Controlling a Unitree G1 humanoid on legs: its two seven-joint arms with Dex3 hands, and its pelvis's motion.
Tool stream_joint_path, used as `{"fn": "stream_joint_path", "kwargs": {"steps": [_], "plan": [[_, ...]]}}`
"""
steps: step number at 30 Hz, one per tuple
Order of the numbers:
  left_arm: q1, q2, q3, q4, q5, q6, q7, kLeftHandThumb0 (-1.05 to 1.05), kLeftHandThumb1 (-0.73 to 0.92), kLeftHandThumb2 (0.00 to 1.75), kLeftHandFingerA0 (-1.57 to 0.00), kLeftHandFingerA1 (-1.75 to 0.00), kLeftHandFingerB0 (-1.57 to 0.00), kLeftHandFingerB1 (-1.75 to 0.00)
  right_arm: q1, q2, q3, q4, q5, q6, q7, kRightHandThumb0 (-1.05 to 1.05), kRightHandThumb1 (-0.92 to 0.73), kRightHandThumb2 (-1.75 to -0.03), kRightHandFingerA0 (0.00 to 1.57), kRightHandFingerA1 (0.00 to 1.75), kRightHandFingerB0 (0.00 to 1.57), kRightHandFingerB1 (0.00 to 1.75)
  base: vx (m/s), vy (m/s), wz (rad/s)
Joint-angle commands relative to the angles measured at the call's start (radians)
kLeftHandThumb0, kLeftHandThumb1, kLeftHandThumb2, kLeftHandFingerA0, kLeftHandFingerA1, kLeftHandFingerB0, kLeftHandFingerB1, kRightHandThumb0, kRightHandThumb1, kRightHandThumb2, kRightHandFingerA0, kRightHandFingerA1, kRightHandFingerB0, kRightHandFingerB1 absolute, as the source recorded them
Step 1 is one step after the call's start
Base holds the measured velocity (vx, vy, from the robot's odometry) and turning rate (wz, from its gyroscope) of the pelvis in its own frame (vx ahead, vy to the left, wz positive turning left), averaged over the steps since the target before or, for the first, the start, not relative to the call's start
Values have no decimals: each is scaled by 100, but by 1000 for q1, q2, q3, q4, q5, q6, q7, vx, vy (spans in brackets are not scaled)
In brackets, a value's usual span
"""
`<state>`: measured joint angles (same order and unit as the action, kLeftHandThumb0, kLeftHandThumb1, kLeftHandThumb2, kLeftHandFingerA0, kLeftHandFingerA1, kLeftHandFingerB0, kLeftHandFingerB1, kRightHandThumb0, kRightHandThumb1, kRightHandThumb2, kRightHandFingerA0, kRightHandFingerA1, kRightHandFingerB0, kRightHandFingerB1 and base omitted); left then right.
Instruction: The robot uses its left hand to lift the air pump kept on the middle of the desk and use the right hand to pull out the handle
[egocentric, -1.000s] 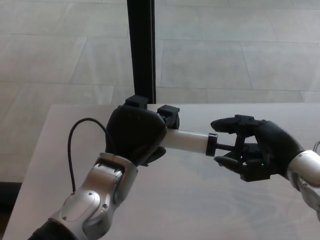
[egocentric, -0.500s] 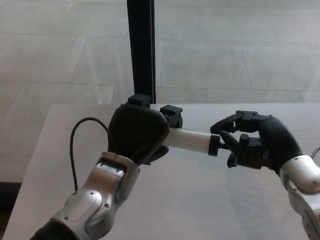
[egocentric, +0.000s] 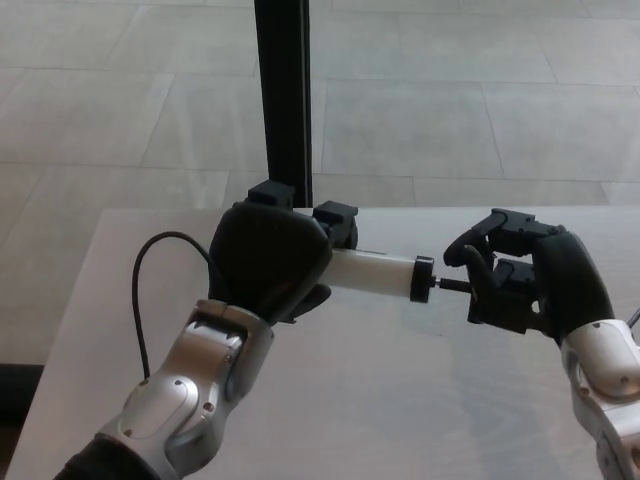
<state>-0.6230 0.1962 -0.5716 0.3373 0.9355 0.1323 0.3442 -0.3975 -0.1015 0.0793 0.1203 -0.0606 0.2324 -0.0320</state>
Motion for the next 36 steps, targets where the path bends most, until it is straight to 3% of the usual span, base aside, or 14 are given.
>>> {"fn": "stream_joint_path", "kwargs": {"steps": [1, 4, 9, 10, 21, 22, 23, 24, 27, 30, 31, 33, 34, 36], "plan": [[-44, -18, 35, 1, 1, 34, -29, -17, 61, 82, -84, -175, -58, -149, 34, -4, 0, 14, -32, -48, -9, -13, -60, -95, 90, 166, 83, 133, 0, 0, 0], [-68, -32, 58, 10, -11, 35, -22, -15, 62, 80, -83, -175, -59, -146, 31, -12, 3, 43, -46, -88, -11, -13, -60, -101, 92, 166, 83, 139, 0, 0, 0], [-91, -53, 95, 11, -30, 44, -36, -13, 69, 66, -82, -175, -58, -148, 31, -20, 7, 60, -69, -108, -19, -21, -59, -90, 82, 175, 74, 157, 0, 0, 0], [-95, -64, 110, 13, -42, 39, -25, -13, 69, 64, -84, -171, -61, -137, 31, -19, 7, 69, -76, -118, -28, -20, -57, -94, 83, 175, 75, 156, 0, 0, 0], [-80, -65, 143, -31, -37, 43, -69, -11, 70, 63, -77, -173, -58, -148, 23, -15, 4, 103, -100, -156, -53, -16, -56, -101, 83, 175, 77, 153, 0, 0, 0], [-75, -55, 142, -45, -32, 45, -80, -20, 69, 65, -74, -158, -71, -122, 22, -18, 0, 105, -101, -160, -52, -17, -61, -91, 83, 175, 74, 156, 0, 0, 0], [-73, -52, 144, -47, -34, 44, -83, -20, 69, 65, -74, -158, -71, -122, 22, -19, -2, 106, -100, -161, -52, -17, -61, -91, 83, 175, 74, 156, 0, 0, 0], [-68, -49, 148, -51, -33, 46, -76, -20, 67, 70, -75, -150, -79, -89, 20, -21, -8, 105, -101, -156, -55, -17, -63, -86, 82, 175, 70, 160, 0, 0, 0], [-59, -41, 159, -36, -43, 28, -59, -17, 68, 66, -83, -167, -68, -130, 16, -15, -25, 105, -101, -152, -70, -16, -60, -92, 84, 175, 76, 154, 0, 0, 0], [-51, -37, 157, -41, -35, 41, -72, -17, 70, 66, -81, -167, -66, -133, 18, -14, -33, 104, -104, -153, -73, -15, -58, -98, 83, 174, 76, 153, 0, 0, 0], [-49, -36, 158, -44, -34, 46, -79, -26, 71, 64, -81, -166, -73, -119, 16, -14, -35, 104, -106, -151, -75, -15, -54, -104, 85, 174, 79, 155, 0, 0, 0], [-46, -33, 158, -50, -32, 54, -91, -26, 71, 64, -81, -166, -73, -119, 13, -13, -36, 104, -110, -147, -79, -15, -54, -104, 85, 174, 79, 155, 0, 0, 0], [-40, -29, 161, -51, -35, 50, -86, -22, 73, 66, -74, -166, -66, -131, 11, -19, -38, 106, -115, -148, -80, -17, -55, -96, 88, 175, 77, 162, 0, 0, 0], [-35, -19, 158, -49, -28, 40, -74, -21, 72, 63, -81, -166, -71, -126, 8, -20, -41, 106, -118, -142, -84, -15, -52, -102, 89, 175, 79, 162, 0, 0, 0]]}}
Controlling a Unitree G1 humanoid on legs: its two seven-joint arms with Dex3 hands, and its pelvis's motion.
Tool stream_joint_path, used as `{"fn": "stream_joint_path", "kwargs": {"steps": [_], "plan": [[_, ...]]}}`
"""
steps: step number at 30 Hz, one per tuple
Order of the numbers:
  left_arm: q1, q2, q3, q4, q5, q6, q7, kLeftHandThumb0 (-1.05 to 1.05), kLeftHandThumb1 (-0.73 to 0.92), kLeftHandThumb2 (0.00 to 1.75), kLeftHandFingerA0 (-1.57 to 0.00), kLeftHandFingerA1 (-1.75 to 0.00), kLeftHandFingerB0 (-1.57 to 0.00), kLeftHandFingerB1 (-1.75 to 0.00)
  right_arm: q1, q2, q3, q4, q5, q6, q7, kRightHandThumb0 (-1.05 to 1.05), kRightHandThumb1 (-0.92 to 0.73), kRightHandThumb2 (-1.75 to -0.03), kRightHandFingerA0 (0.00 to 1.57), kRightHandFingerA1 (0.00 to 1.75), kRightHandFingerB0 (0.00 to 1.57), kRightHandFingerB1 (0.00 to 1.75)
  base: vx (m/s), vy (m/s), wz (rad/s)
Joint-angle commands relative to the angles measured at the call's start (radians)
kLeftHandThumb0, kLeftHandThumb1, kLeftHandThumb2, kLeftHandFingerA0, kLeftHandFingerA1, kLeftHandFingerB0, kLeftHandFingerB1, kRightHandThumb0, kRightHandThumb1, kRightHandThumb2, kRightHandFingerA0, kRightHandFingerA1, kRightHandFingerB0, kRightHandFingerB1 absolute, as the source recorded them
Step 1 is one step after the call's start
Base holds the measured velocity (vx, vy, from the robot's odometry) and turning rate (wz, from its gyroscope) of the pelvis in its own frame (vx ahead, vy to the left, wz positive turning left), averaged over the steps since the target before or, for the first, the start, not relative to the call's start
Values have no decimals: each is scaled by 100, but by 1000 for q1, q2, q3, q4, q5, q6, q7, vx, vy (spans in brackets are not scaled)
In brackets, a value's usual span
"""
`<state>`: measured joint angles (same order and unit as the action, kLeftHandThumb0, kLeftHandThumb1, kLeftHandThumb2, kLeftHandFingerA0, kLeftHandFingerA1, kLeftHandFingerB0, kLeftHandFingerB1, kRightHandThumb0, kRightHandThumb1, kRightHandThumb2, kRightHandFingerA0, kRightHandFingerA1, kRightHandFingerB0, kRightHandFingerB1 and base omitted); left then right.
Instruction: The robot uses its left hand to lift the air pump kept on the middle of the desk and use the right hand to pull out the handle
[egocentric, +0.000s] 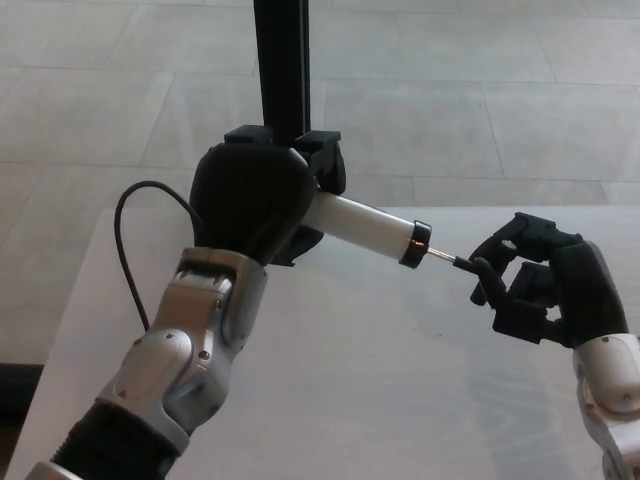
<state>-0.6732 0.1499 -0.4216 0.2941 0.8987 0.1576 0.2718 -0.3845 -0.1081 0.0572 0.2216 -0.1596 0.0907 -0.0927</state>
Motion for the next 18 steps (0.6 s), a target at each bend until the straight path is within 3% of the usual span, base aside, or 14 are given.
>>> {"fn": "stream_joint_path", "kwargs": {"steps": [1, 3, 4, 8, 9, 10, 15, 16, 18], "plan": [[15, 30, 5, -5, 13, 14, 3, -21, 72, 63, -81, -166, -71, -126, -6, -13, -20, 5, -21, 1, -24, -15, -52, -102, 89, 175, 79, 162, 0, 0, 0], [18, 39, 0, -5, 22, 14, 5, -24, 73, 65, -74, -166, -68, -132, -9, -13, -23, -1, -20, 16, -22, -16, -52, -103, 91, 175, 80, 161, 0, 0, 0], [20, 47, -3, 5, 30, 4, 28, -20, 71, 65, -83, -168, -69, -131, -11, -14, -26, -5, -20, 28, -20, -16, -51, -105, 91, 175, 80, 162, 0, 0, 0], [38, 62, 0, 22, 13, -42, 78, -11, 62, 76, -92, -175, -64, -145, -13, -21, -35, -8, -20, 29, -12, -16, -45, -118, 91, 175, 80, 161, 0, 0, 0], [41, 65, 3, 25, 5, -52, 82, -17, 62, 80, -78, -175, -65, -153, -16, -23, -39, -14, -19, 41, -10, -16, -44, -120, 90, 175, 81, 159, 0, 0, 0], [45, 75, -2, 30, 10, -59, 86, -10, 61, 81, -90, -175, -64, -146, -15, -26, -42, -16, -19, 38, -8, -16, -44, -120, 90, 175, 80, 159, 0, 0, 0], [55, 92, -3, 36, 24, -49, 89, -16, 61, 87, -82, -175, -67, -140, -26, -54, -62, -10, -16, 35, -1, -13, -44, -121, 89, 175, 82, 157, 0, 0, 0], [57, 91, 3, 37, 14, -55, 90, -18, 59, 88, -77, -168, -70, -140, -29, -58, -65, -11, -18, 43, -2, -15, -44, -117, 89, 175, 82, 157, 0, 0, 0], [65, 91, 15, 39, -6, -65, 95, -12, 60, 84, -79, -175, -62, -145, -35, -69, -76, -17, -19, 66, 1, -14, -44, -117, 89, 175, 82, 157, 0, 0, 0]]}}
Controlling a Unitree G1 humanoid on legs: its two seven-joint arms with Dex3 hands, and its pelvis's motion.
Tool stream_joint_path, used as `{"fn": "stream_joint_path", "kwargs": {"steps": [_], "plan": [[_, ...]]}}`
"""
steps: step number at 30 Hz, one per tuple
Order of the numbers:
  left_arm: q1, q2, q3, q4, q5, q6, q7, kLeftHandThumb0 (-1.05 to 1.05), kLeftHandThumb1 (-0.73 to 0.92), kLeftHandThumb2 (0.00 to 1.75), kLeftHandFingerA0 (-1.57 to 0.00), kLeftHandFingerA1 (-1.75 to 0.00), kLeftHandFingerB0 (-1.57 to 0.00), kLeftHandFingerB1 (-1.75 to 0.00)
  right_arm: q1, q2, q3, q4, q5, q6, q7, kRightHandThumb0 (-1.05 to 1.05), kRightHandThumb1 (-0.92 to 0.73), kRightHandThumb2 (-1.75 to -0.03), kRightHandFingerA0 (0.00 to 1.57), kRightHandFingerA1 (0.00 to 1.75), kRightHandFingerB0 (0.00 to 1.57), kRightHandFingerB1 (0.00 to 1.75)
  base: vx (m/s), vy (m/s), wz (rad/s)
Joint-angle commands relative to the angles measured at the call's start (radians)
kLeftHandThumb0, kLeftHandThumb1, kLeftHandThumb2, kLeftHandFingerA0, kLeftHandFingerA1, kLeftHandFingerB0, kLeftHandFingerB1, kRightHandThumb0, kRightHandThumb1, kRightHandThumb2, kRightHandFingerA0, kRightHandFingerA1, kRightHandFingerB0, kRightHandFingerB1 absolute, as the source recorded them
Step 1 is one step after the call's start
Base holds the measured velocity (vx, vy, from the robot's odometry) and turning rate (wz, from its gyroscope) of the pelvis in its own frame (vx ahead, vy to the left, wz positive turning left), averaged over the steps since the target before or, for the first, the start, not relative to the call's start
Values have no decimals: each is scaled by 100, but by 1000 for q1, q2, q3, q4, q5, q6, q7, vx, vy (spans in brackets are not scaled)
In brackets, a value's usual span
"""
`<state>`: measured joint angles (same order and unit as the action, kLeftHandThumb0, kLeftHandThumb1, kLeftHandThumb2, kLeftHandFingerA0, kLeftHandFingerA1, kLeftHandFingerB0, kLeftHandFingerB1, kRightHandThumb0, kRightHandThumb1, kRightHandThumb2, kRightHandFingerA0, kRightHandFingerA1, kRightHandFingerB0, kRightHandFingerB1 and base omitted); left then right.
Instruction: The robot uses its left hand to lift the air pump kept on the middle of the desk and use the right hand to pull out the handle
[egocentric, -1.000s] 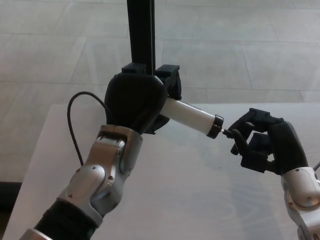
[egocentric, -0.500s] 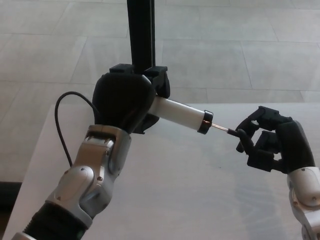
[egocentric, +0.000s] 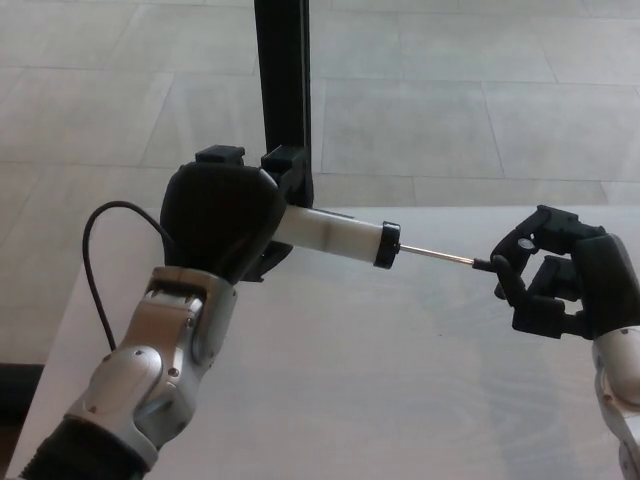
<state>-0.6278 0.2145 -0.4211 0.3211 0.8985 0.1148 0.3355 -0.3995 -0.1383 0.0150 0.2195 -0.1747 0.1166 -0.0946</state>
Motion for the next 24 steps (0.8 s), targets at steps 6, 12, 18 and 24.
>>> {"fn": "stream_joint_path", "kwargs": {"steps": [6, 12, 18, 24], "plan": [[19, 37, 22, 20, -13, -35, 35, -15, 61, 84, -82, -175, -64, -144, -19, -63, -53, -12, -1, 39, 15, -14, -43, -119, 89, 175, 83, 156, 0, 0, 0], [20, 43, 29, 24, -14, -32, 40, -11, 57, 84, -85, -175, -63, -147, -19, -80, -70, 7, 2, 18, 18, -13, -43, -119, 90, 175, 84, 156, 0, 0, 0], [23, 55, 21, 32, 7, -30, 54, -11, 56, 81, -90, -175, -62, -145, -12, -83, -79, 11, 7, 7, 21, -12, -43, -121, 90, 175, 84, 157, 0, 0, 0], [44, 62, 24, 10, 4, -3, 6, -13, 60, 83, -88, -175, -61, -144, -15, -77, -80, 19, 4, 10, 13, -12, -46, -112, 87, 175, 83, 153, 0, 0, 0]]}}
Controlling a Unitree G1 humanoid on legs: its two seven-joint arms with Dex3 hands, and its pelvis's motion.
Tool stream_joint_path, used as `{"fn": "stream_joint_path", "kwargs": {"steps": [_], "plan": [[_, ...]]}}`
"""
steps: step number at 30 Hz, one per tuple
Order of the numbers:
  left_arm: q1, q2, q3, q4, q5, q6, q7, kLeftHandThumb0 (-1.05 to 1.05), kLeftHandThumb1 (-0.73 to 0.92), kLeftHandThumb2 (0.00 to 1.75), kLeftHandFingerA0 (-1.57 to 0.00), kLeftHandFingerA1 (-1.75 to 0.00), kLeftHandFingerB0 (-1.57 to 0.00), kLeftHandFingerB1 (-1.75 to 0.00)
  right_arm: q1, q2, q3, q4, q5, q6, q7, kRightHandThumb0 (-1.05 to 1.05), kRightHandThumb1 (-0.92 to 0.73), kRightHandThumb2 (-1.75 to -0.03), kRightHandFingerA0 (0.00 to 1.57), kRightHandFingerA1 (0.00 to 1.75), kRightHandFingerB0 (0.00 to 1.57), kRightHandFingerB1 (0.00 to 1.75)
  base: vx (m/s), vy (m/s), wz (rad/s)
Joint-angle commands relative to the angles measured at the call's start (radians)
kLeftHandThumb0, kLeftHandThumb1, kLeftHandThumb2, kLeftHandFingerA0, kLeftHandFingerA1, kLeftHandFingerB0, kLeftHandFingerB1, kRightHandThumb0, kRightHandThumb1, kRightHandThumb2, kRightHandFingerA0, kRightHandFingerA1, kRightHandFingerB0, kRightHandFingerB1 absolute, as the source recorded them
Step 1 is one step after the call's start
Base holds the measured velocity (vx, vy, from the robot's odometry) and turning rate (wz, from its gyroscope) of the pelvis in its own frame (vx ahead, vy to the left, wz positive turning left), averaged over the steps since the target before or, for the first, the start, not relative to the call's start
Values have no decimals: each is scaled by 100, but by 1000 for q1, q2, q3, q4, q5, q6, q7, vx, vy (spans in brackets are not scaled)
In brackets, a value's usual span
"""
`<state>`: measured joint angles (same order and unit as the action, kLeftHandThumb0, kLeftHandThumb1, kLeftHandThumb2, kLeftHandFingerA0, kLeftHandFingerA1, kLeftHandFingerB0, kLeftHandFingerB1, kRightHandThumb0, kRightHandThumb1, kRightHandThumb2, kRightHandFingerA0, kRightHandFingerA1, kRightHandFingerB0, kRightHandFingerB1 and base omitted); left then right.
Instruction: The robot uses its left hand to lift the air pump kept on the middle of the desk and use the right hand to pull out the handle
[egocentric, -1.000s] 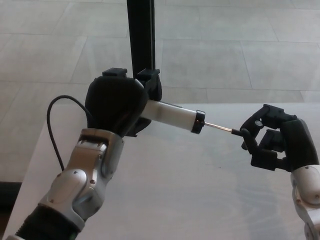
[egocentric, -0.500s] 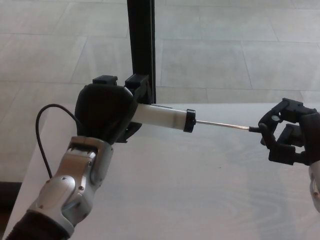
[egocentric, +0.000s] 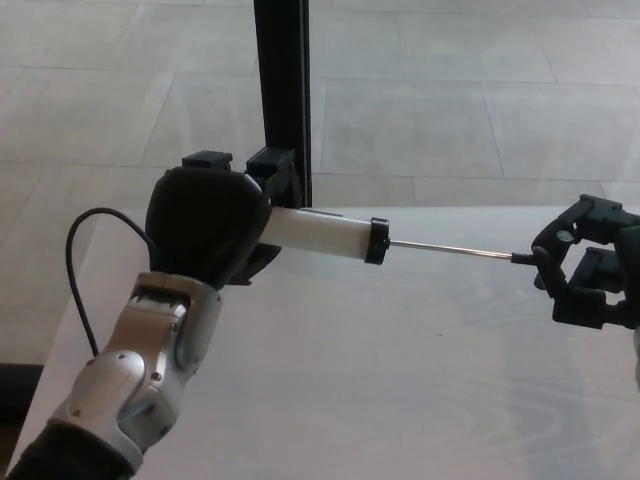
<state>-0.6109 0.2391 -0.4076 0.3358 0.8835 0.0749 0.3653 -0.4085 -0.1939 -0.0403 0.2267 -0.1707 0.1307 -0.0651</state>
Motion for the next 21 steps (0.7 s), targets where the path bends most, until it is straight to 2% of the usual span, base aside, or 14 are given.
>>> {"fn": "stream_joint_path", "kwargs": {"steps": [1, 3, 5, 7, 8, 10, 11, 13, 14, 15, 16, 18, 20, 21], "plan": [[29, 38, 9, -4, 22, 39, -22, -11, 58, 82, -87, -175, -61, -144, -6, -18, -29, 16, 7, -12, -16, -11, -47, -114, 84, 172, 83, 148, 0, 0, 0], [31, 39, 9, -3, 22, 36, -20, -11, 58, 82, -87, -175, -61, -144, -7, -15, -32, 19, 13, -18, -16, -11, -47, -114, 84, 172, 83, 148, 0, 0, 0], [32, 32, 12, 8, 7, 23, -18, -12, 61, 77, -86, -174, -63, -140, -8, -31, -33, 16, 65, -28, 75, -26, -68, -66, 73, 151, 52, 71, 0, 0, 0], [41, 24, 17, 6, -8, 14, -11, -11, 60, 78, -88, -174, -63, -139, -6, -63, -23, -8, 121, 8, 202, -51, -65, -61, 40, 92, 8, 29, 0, 0, 0], [51, 12, 16, 0, -13, 26, -23, -10, 62, 76, -91, -175, -61, -144, -9, -96, -6, -14, 136, 7, 278, -105, -62, -97, 0, 0, 0, 2, 0, 0, 0], [59, -1, 13, -13, -14, 56, -60, -10, 62, 76, -91, -175, -61, -144, -18, -127, 12, -13, 133, -2, 324, -105, -62, -97, 0, 0, 0, 2, 0, 0, 0], [61, -6, 11, -11, -18, 61, -75, -14, 57, 70, -71, -174, -60, -152, -25, -136, 9, -14, 144, 8, 343, -99, -73, -63, 0, 0, 0, 0, 0, 0, 0], [78, -15, -2, -11, -12, 75, -101, -10, 59, 74, -87, -174, -60, -143, -39, -155, 2, -14, 171, 23, 384, -101, -63, -92, 0, 1, 0, 0, 0, 0, 0], [79, -15, -3, -11, -10, 75, -102, -10, 59, 74, -87, -174, -60, -143, -40, -157, 2, -13, 173, 23, 387, -101, -63, -92, 0, 1, 0, 0, 0, 0, 0], [97, -33, -13, 5, -19, 78, -112, -17, 60, 72, -80, -172, -77, -124, -52, -160, -8, -10, 177, 14, 382, -103, -81, -65, 0, 0, 0, 0, 0, 0, 0], [97, -33, -12, 5, -19, 78, -113, -17, 60, 72, -80, -172, -77, -124, -52, -161, -8, -10, 178, 14, 384, -103, -81, -65, 0, 0, 0, 0, 0, 0, 0], [120, -49, -36, -5, -18, 103, -175, -26, 64, 66, -93, -157, -81, -67, -67, -149, -30, -13, 189, 19, 355, -99, -86, -66, 0, 0, 0, 0, 0, 0, 0], [143, -81, -32, -24, -55, 136, -238, -23, 65, 74, -90, -158, -78, -79, -78, -140, -44, -19, 191, 28, 331, -99, -85, -66, 0, 0, 0, 0, 0, 0, 0], [159, -132, -13, -32, -123, 223, -355, -24, 69, 78, -93, -172, -66, -135, -86, -125, -63, -25, 201, 37, 306, -89, -82, -77, 0, 0, 0, 0, 0, 0, 0]]}}
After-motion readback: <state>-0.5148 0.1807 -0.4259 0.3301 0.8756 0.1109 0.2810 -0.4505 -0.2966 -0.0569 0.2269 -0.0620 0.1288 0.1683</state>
